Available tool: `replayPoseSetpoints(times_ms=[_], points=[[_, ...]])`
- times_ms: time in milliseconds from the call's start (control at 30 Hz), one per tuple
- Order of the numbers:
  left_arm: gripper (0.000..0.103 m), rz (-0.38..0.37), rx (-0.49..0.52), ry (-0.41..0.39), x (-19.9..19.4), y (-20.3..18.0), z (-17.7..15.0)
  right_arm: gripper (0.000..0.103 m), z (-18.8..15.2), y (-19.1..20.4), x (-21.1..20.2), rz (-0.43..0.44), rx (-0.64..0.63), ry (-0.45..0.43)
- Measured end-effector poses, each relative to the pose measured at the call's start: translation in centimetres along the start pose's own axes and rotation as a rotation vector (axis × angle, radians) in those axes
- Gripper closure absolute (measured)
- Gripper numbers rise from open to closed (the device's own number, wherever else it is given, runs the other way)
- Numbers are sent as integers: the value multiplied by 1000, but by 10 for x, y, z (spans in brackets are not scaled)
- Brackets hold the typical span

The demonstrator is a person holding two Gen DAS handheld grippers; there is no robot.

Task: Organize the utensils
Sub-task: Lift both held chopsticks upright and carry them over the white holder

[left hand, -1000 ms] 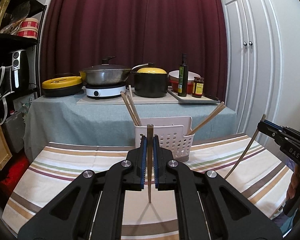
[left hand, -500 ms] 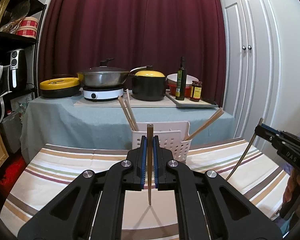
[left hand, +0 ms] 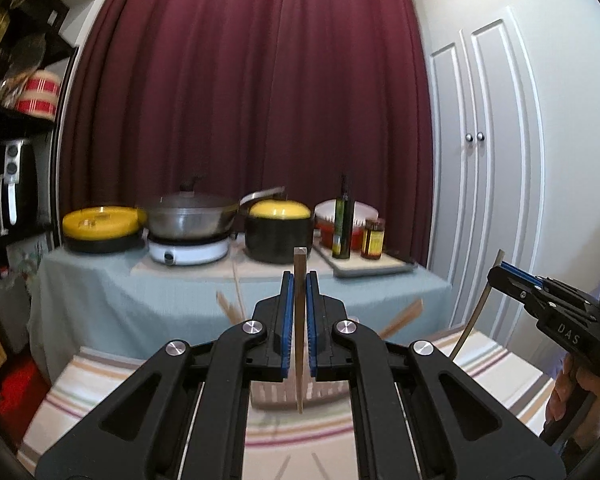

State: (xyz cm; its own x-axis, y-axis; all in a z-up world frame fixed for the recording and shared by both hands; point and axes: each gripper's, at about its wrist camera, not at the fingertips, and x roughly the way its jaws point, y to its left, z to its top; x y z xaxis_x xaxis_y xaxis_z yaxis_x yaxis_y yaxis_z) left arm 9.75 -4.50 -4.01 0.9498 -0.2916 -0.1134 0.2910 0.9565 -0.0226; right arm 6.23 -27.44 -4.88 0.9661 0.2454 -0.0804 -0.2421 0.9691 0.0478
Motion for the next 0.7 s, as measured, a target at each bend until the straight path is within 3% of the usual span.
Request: replayPoseSetpoints(times_ms=[167, 367, 700], points=[[96, 4, 32, -63, 12, -1, 23, 96, 26, 3, 15, 18, -26, -65], [96, 16, 42, -80, 39, 6, 40, 96, 45, 5, 40, 37, -48, -110], [97, 30, 30, -119, 76, 23, 59, 96, 56, 1, 87, 39, -59, -146]])
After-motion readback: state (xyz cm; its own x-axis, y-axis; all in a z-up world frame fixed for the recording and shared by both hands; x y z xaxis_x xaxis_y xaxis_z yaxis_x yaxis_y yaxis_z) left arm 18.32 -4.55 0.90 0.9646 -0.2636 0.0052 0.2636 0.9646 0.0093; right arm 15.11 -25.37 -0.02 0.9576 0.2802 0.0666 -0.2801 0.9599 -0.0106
